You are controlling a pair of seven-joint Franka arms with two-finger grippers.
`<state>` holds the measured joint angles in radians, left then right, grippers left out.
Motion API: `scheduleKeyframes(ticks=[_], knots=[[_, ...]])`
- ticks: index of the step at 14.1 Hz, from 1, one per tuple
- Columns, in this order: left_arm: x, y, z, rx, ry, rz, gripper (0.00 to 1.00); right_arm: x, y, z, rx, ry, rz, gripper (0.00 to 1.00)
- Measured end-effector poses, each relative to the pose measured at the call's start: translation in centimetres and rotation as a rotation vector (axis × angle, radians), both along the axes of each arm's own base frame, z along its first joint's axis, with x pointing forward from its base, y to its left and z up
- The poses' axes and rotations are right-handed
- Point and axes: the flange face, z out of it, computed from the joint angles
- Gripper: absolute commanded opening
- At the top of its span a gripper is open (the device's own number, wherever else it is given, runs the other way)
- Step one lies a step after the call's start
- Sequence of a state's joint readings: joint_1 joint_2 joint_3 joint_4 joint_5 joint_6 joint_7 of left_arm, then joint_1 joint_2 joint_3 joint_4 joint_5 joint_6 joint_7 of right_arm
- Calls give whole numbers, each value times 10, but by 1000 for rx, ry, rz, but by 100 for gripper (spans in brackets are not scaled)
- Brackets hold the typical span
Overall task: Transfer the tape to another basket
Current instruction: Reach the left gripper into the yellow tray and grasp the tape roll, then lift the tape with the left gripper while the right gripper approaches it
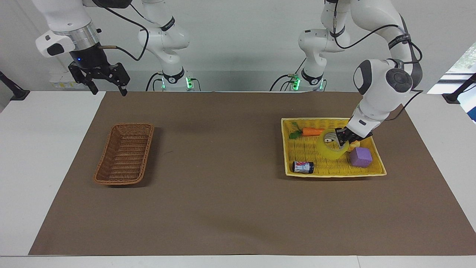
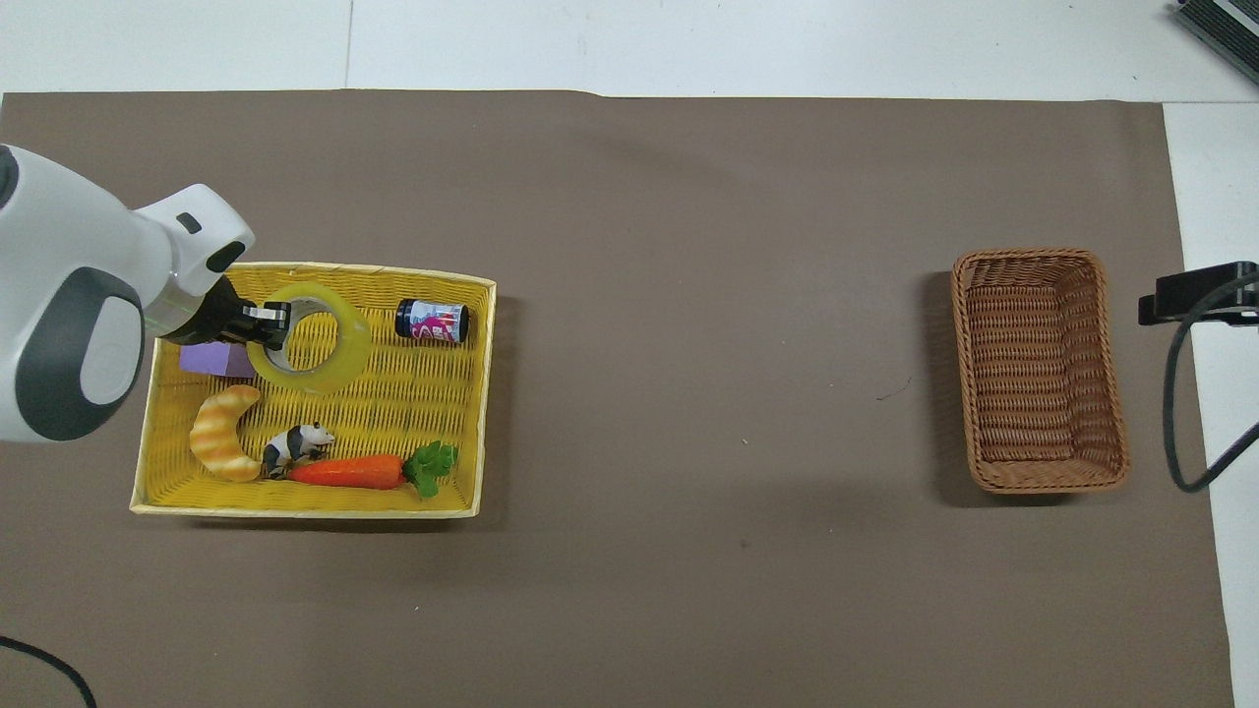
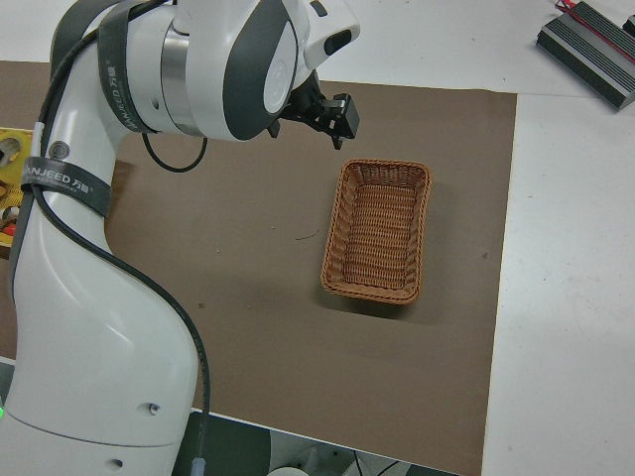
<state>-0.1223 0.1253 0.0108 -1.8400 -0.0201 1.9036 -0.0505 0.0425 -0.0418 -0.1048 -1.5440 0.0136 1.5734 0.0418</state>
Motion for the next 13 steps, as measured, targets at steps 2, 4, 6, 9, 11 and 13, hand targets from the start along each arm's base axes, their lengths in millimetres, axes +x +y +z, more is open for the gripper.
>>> scheduleKeyframes(ticks=[2,4,6,9,11,13], knots=[[1,2,29,1,8,6,0,0,0,0,0,0,0,100],[-2,4,59,0,2,16,0,0,0,0,0,0,0,100],[-13,5,85,0,4,21,0,0,0,0,0,0,0,100],[-30,-8,109,0,2,34,0,0,0,0,0,0,0,100],[-36,-38,111,2,0,70,0,0,0,0,0,0,0,100],[-45,-77,110,-28,12,87,0,0,2,0,0,0,3,100]])
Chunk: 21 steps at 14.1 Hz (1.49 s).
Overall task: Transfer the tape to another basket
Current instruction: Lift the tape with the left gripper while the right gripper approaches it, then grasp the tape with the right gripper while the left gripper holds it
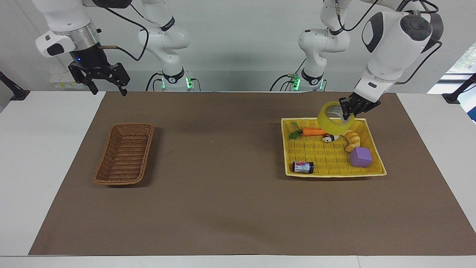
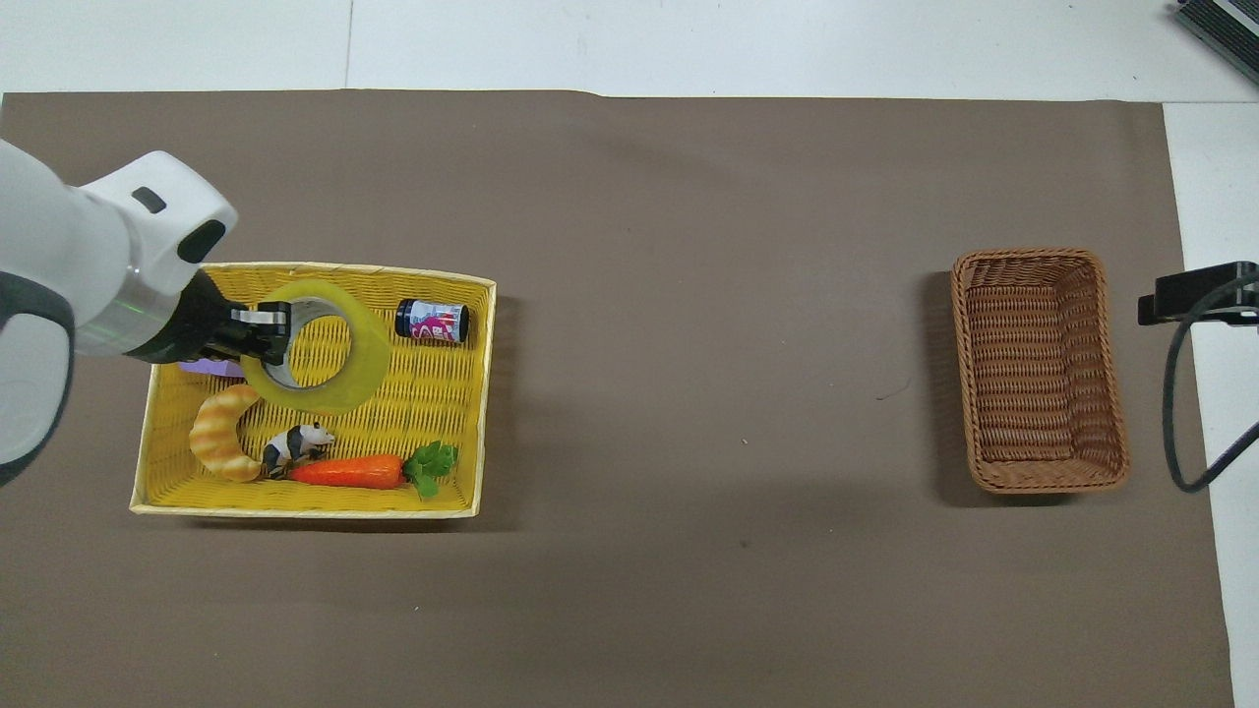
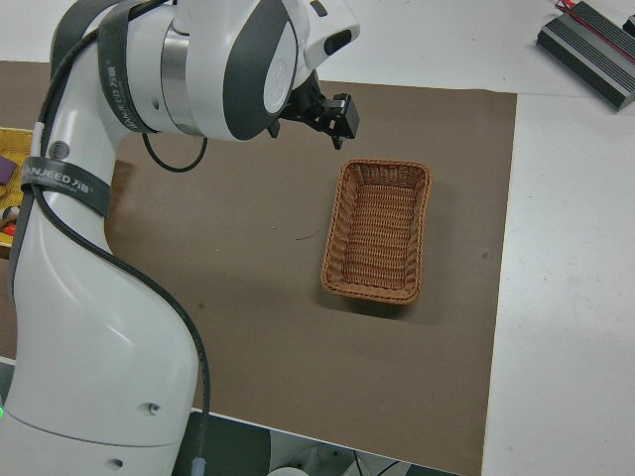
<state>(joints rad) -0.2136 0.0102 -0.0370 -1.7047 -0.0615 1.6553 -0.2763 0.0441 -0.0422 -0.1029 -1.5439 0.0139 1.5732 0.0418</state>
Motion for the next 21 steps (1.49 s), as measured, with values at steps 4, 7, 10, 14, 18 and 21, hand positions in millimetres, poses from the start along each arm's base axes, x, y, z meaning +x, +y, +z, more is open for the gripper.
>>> scheduleKeyframes(ticks=[4,7,10,14,18,21], knots=[[-13,-52,-6,-155,20,1,0,-1,16,3,14,-7,32,100],[-27,-94,-27,-269,-25,-6,0,-3,70,2,109,-1,117,100],[-40,-131,-42,-378,-68,4,0,-6,117,-12,199,31,143,100],[-60,-181,-44,-492,-110,1,0,-9,166,-35,341,62,120,100],[-75,-210,-44,-592,-136,33,0,-5,190,-68,482,66,88,100],[-84,-228,-37,-665,-155,60,0,-7,206,-88,555,76,66,100]])
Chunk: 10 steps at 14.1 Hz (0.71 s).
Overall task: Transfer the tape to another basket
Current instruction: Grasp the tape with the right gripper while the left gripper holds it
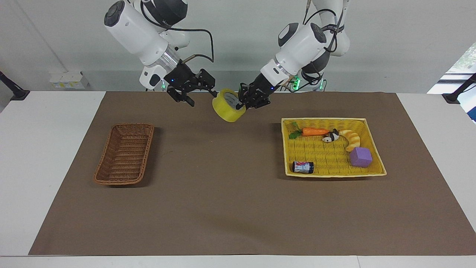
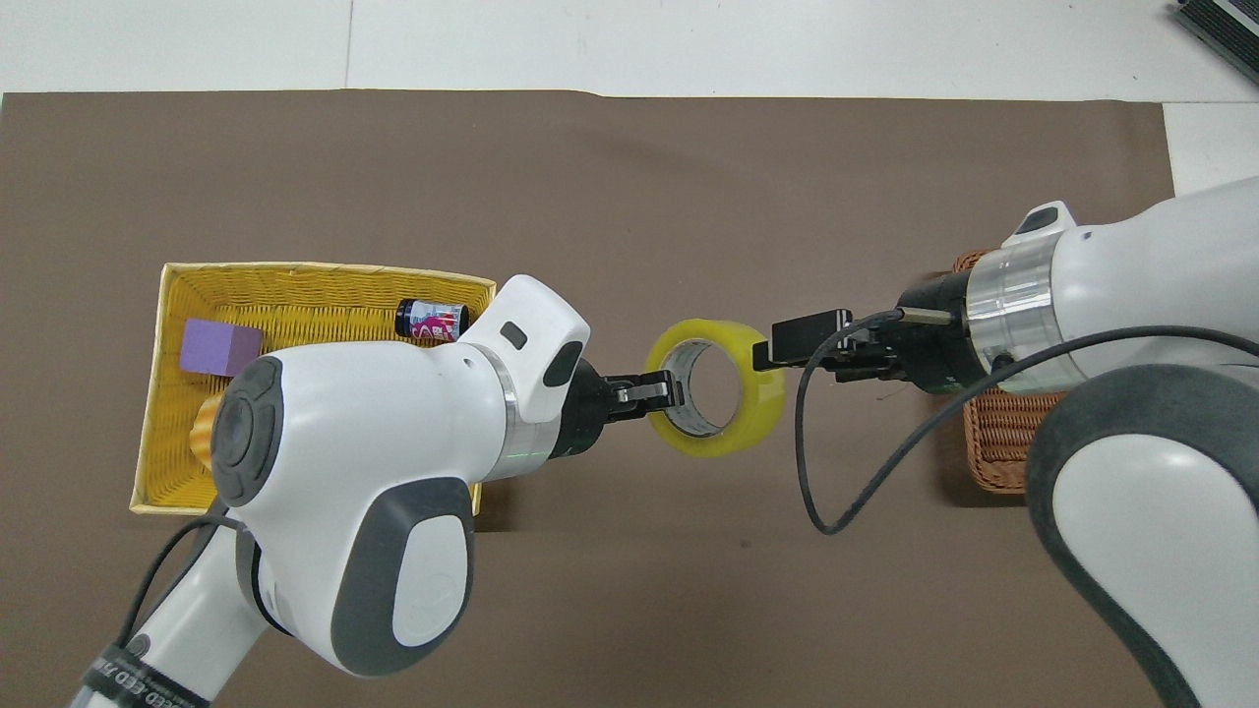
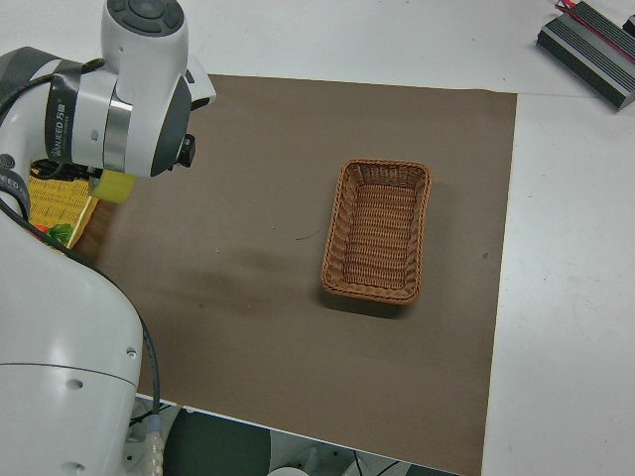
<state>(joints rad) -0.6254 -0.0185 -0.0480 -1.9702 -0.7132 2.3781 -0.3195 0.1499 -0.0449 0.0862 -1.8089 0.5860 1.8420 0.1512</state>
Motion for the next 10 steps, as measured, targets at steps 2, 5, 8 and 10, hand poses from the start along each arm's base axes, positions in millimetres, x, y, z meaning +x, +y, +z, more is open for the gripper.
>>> scheduleKeyframes(ticks=[2,5,8,10], knots=[[-5,-9,2,-20,-13,6,0,-2,3,-7,20,1,-15,100],[-9,-17,4,-49,-16,18,0,-5,2,-3,22,-12,-21,100],[-12,-21,5,-57,-16,15,0,-5,1,-3,37,-8,-29,100],[-17,-26,5,-58,-15,4,0,-4,-1,-3,69,4,-45,100]])
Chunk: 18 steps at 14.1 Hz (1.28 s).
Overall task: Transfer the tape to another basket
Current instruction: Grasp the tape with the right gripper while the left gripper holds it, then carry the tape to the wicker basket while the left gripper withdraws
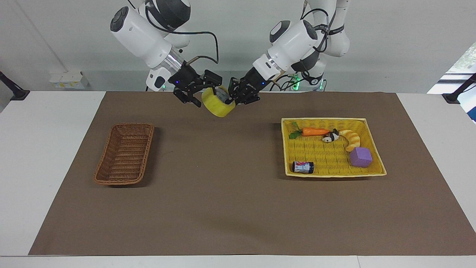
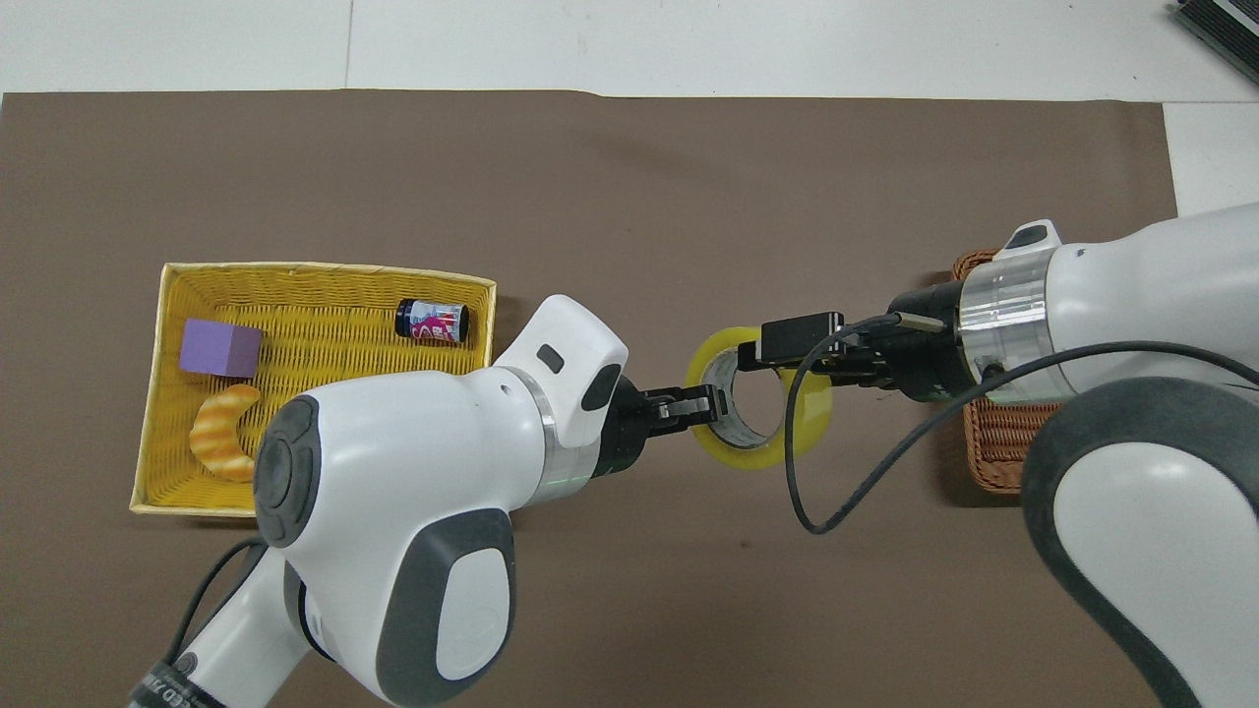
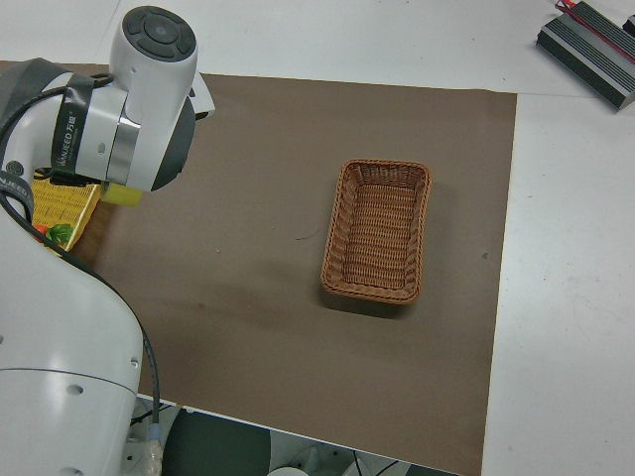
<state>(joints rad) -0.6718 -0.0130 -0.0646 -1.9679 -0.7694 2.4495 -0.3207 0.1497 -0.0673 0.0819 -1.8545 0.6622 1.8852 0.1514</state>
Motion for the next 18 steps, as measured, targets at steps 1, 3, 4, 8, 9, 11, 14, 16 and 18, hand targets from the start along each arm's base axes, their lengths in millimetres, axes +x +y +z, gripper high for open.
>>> scheduleKeyframes(ticks=[1,3,4,8,9,11,14,16,18], knots=[[-2,-2,0,0,1,-5,0,0,-1,0,5,2,-4,100],[-2,-4,0,-6,-1,0,0,0,-2,0,6,3,-5,95],[0,-3,1,-21,1,17,0,0,-2,-1,6,3,-4,48],[5,-3,5,-70,16,77,0,0,-1,-2,5,2,5,0],[5,-4,3,-69,21,82,0,-1,-1,-2,5,2,5,0],[5,-6,1,-70,25,83,42,-1,0,-2,5,2,7,0],[10,-4,9,-84,7,98,100,0,-2,-4,4,6,5,0],[15,-1,15,-93,1,111,100,1,-5,-5,4,8,0,0],[19,3,19,-98,-4,121,100,3,-10,-5,4,9,-10,0]])
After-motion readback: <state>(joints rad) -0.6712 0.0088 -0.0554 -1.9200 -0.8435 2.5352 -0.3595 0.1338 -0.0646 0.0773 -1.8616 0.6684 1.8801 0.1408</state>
